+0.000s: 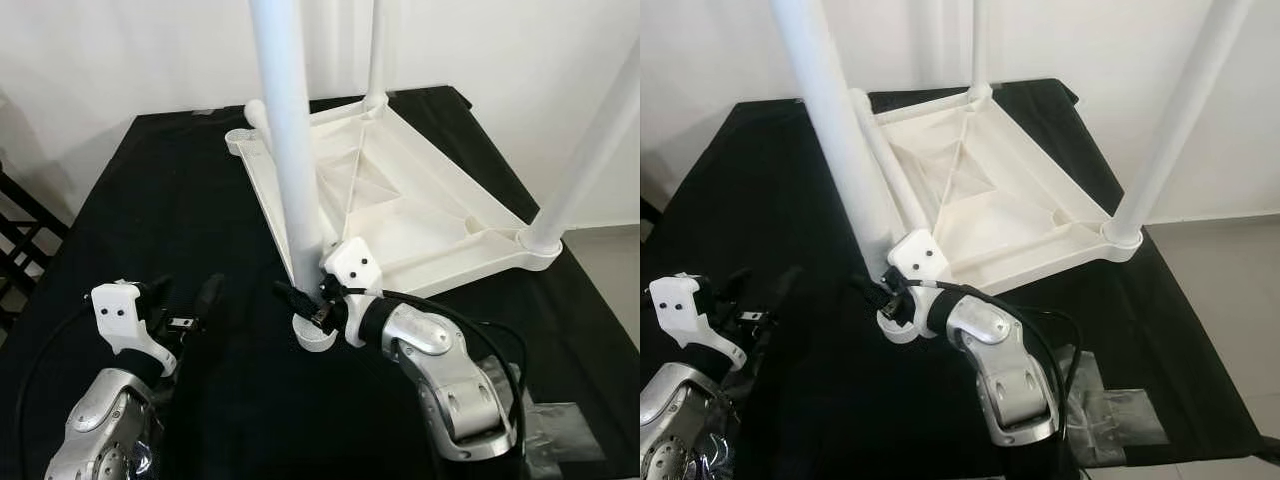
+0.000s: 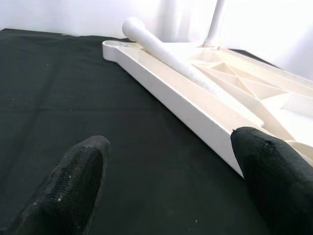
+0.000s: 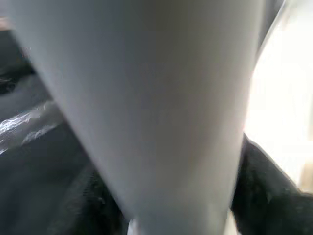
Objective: Building children table
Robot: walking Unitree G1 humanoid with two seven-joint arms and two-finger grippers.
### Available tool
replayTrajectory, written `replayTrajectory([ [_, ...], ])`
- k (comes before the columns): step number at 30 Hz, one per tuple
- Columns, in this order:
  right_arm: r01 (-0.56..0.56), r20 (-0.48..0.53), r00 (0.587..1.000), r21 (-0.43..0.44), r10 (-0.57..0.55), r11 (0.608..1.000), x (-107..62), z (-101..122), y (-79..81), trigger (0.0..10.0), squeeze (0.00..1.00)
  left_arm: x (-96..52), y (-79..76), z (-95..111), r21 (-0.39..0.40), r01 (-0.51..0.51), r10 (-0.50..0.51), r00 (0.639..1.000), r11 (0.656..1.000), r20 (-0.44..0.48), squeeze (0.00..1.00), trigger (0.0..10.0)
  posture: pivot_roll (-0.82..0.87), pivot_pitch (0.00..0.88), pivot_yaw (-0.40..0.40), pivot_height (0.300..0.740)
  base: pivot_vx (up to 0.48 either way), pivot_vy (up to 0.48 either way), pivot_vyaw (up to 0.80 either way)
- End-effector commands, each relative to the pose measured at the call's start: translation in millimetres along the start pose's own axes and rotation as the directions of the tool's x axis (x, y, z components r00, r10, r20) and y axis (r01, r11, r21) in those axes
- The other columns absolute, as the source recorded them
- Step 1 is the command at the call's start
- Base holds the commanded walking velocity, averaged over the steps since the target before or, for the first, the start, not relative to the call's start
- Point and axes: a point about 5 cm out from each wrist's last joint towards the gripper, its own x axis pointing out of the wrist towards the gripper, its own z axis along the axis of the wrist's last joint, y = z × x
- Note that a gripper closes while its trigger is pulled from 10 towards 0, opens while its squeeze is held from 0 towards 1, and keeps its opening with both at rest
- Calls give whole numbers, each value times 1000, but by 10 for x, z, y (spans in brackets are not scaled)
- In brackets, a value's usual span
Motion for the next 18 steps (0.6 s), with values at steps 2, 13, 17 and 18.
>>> replayTrajectory([
  [2,-155,86,984,-19,156,988,-12,193,8,10000,1000,-38,62,-21,8,-16,16,1000,1000,-18,0,10000,-46,128,90,740,0,0,0],
  [13,-541,31,830,-192,556,819,-57,467,-430,10000,0,-19,62,-32,15,-22,22,1000,1000,-20,0,10000,-30,123,82,740,0,0,0],
  [17,-551,29,825,-186,565,814,70,545,-542,10000,0,-16,50,-26,18,-22,22,1000,1000,-20,0,10000,-13,138,71,740,0,0,0],
  [18,-570,28,813,-165,581,805,128,570,-565,9294,0,-17,51,-18,24,-29,29,999,999,-19,0,10000,-4,140,69,740,0,0,0],
])
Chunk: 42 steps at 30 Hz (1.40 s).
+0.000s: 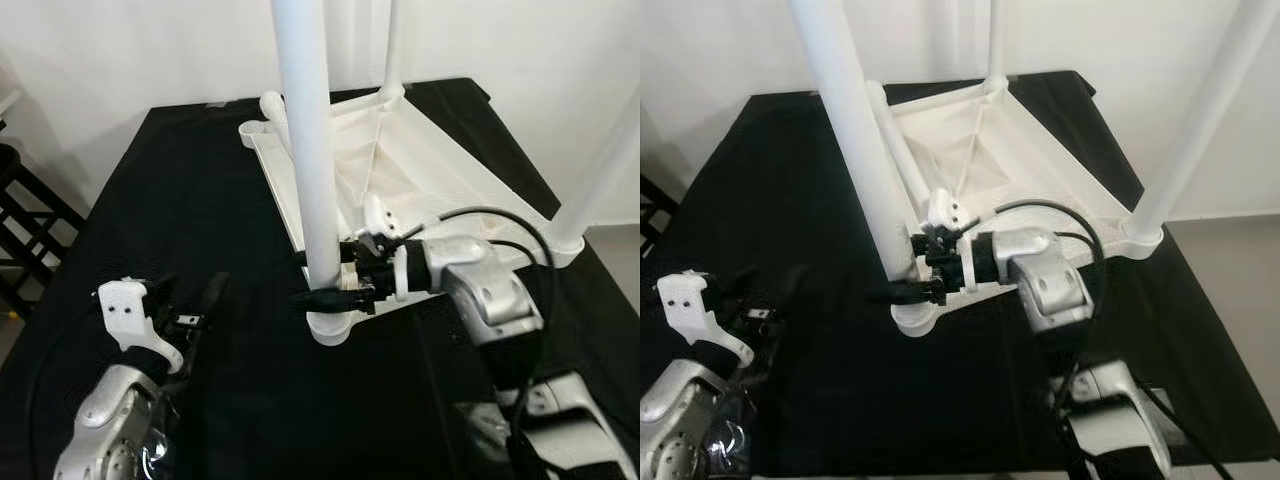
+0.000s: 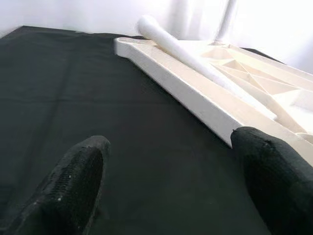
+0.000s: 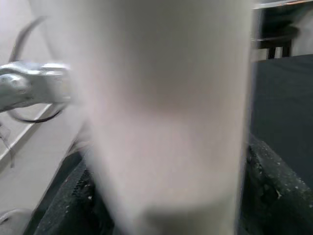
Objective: Building children table
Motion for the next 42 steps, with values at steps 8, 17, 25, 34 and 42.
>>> replayTrajectory([
  [8,-205,15,979,87,204,975,149,31,-75,0,0,-48,40,-10,32,-35,35,999,999,-24,0,10000,7,157,61,740,0,0,0],
  [17,18,-98,995,59,-12,998,-2,-284,-10,0,0,-76,44,2,37,-25,26,999,999,-29,0,10000,4,174,61,740,0,0,0],
  [25,639,-251,758,97,-603,763,297,-687,502,0,0,-104,86,37,49,-27,29,999,998,-32,0,10000,-9,200,72,740,0,0,0],
  [34,591,-184,806,214,-562,778,620,-582,524,10000,0,-49,110,-5,69,-24,27,998,997,-51,0,10000,-12,142,103,740,0,0,0],
  [42,405,-26,911,231,-411,885,478,-270,426,10000,1000,-49,101,-31,73,-38,41,998,997,-48,0,10000,-6,104,85,740,0,0,0],
])
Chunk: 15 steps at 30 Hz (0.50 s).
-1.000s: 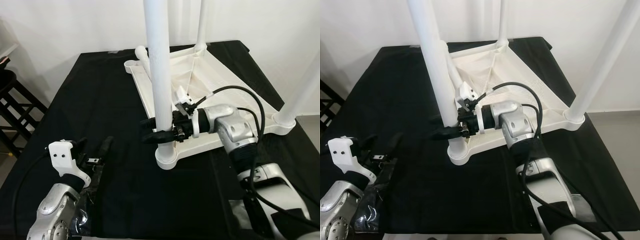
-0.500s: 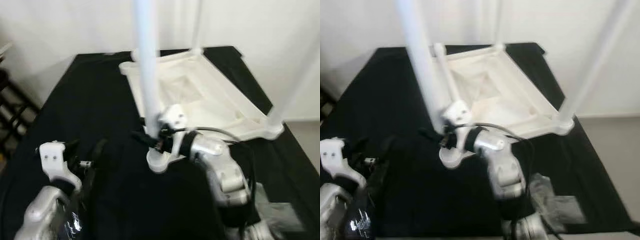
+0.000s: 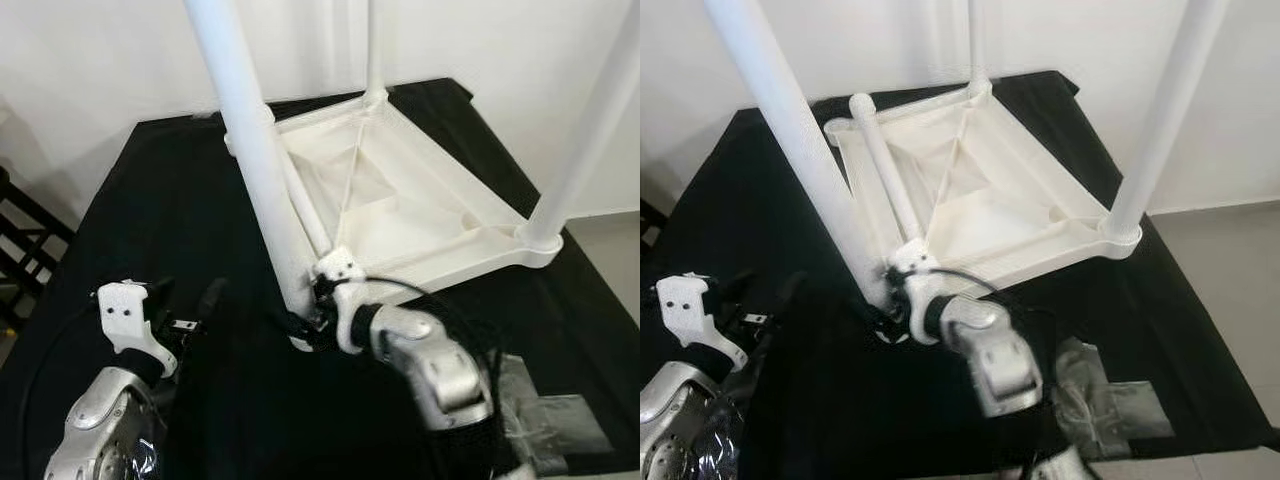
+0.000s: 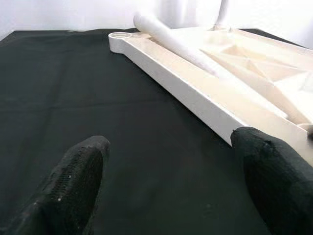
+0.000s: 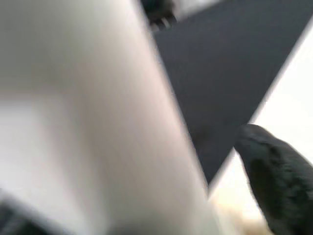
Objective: Building children table
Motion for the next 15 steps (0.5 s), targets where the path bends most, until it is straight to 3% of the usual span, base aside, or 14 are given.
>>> replayTrajectory([
  [1,-124,40,991,-65,127,990,-47,98,-1,10000,1000,-29,32,-64,6,-20,20,1000,1000,-23,0,10000,-1,93,79,740,0,0,0],
  [2,-124,40,991,-65,127,990,-47,98,-1,10000,1000,-29,32,-64,6,-20,20,1000,1000,-23,0,10000,-1,93,79,740,0,0,0],
  [4,-341,-23,939,-199,344,919,-213,211,-184,10000,0,-25,14,-84,6,-17,17,1000,1000,-26,0,10000,1,85,76,740,0,0,0],
  [5,-412,-54,910,-231,411,881,-260,264,-258,10000,0,-23,10,-88,6,-17,17,1000,1000,-26,0,10000,2,84,75,740,0,0,0],
  [7,-412,-54,910,-231,411,881,-260,264,-258,10000,0,-23,10,-88,6,-17,17,1000,1000,-26,0,10000,2,84,75,740,0,0,0],
  [8,-445,-68,894,-240,443,862,-280,293,-300,10000,0,-20,8,-92,6,-18,18,1000,1000,-26,0,10000,4,83,73,740,0,0,0],
  [9,-474,-75,879,-219,470,853,-209,345,-410,10000,0,-16,4,-96,6,-20,20,1000,1000,-24,0,10000,4,79,71,740,0,0,0],
  [12,-487,-99,873,-192,477,852,-126,351,-485,10000,0,-17,-5,-99,7,-23,24,999,1000,-22,0,10000,9,79,69,740,0,0,0],
  [14,-524,-107,852,-175,513,834,-84,344,-488,314,0,-29,-16,-103,11,-25,25,999,1000,-22,0,10000,16,79,66,740,0,0,0],
  [15,-524,-107,852,-175,513,834,-84,344,-488,314,0,-29,-16,-103,11,-25,25,999,1000,-22,0,10000,16,79,66,740,0,0,0],
])
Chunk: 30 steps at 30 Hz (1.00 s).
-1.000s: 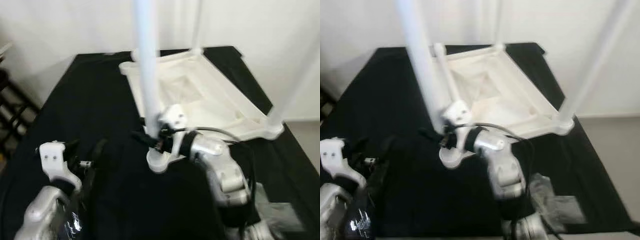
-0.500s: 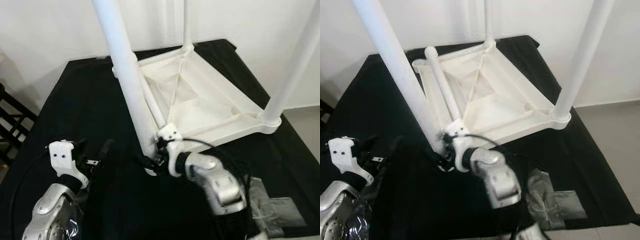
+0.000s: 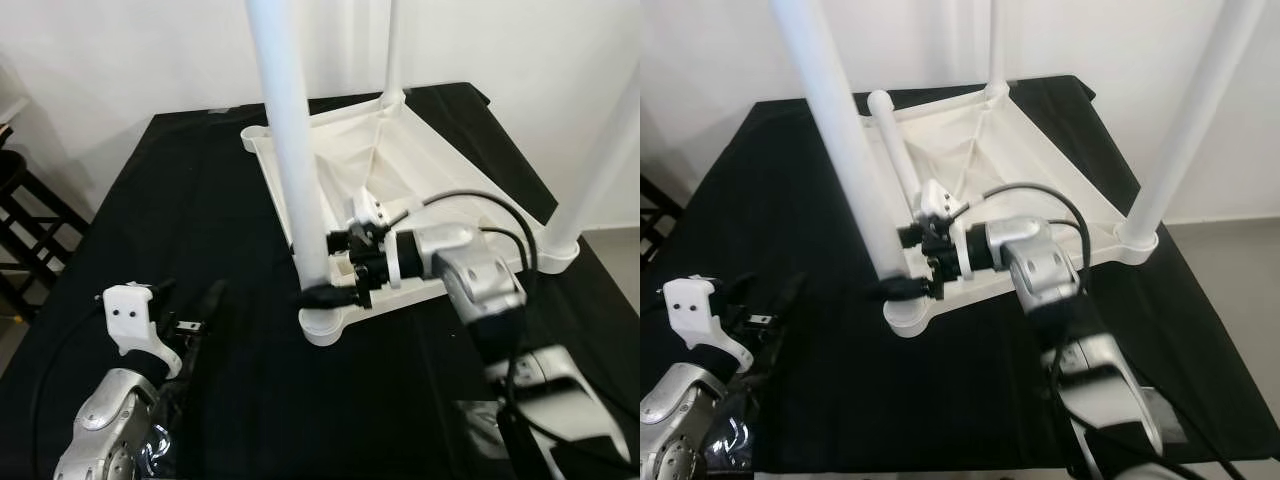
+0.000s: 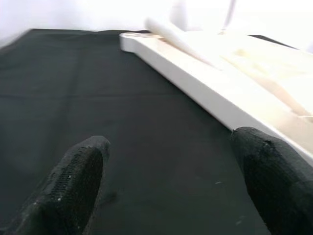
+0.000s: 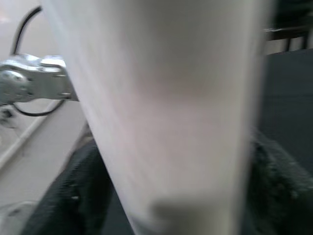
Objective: Building children table
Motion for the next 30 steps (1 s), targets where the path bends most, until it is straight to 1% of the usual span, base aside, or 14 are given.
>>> replayTrajectory([
  [1,-56,-2,998,6,56,998,64,-20,7,314,0,-35,9,-22,9,-16,16,1000,1000,-6,0,10000,17,80,65,740,0,0,0],
  [9,-134,-29,991,9,134,991,99,-105,-14,0,0,-45,-3,-27,6,-12,12,1000,1000,-5,0,10000,15,83,63,740,0,0,0],
  [14,-76,-64,995,0,76,997,112,-220,-13,0,0,-47,-12,-23,4,-13,13,1000,1000,-2,0,10000,4,92,56,740,0,0,0],
  [16,-12,-103,995,2,13,1000,144,-309,4,0,0,-48,-19,-19,2,-13,13,1000,1000,1,0,10000,-1,98,49,740,0,0,0],
  [17,252,-157,957,22,-246,967,289,-446,2,0,0,-50,-25,-14,1,-14,14,1000,1000,4,0,10000,2,101,38,740,0,0,0],
  [19,252,-157,957,22,-246,967,289,-446,2,0,0,-50,-25,-14,1,-14,14,1000,1000,4,0,10000,2,101,38,740,0,0,0],
  [20,508,-170,851,29,-497,861,406,-527,50,0,0,-50,-26,-8,2,-16,16,1000,1000,6,0,10000,0,106,29,740,0,0,0],
  [21,587,-159,806,88,-570,805,592,-565,303,0,0,-46,-20,-5,2,-20,20,1000,1000,9,0,10000,-2,108,45,740,0,0,0],
  [22,612,-138,791,140,-596,779,684,-551,486,0,0,-42,-14,-4,2,-23,23,1000,1000,11,0,10000,-2,108,45,740,0,0,0],
  [23,594,-124,805,133,-581,794,735,-546,554,0,0,-33,-11,-8,2,-24,24,1000,1000,12,0,10000,-19,88,54,740,0,0,0],
  [26,575,-121,817,116,-563,810,761,-553,570,0,0,-24,-10,-11,2,-25,25,1000,1000,12,0,10000,-19,87,54,740,0,0,0],
  [27,583,-123,811,93,-572,807,752,-561,494,10000,0,-15,-12,-16,0,-20,20,1000,1000,11,0,10000,-17,86,54,740,0,0,0],
  [29,599,-69,801,102,-595,794,711,-463,337,10000,0,-2,-20,-24,-1,-11,11,1000,1000,9,0,10000,-21,79,49,740,0,0,0],
  [30,599,-69,801,102,-595,794,711,-463,337,10000,0,-2,-20,-24,-1,-11,11,1000,1000,9,0,10000,-21,79,49,740,0,0,0],
])
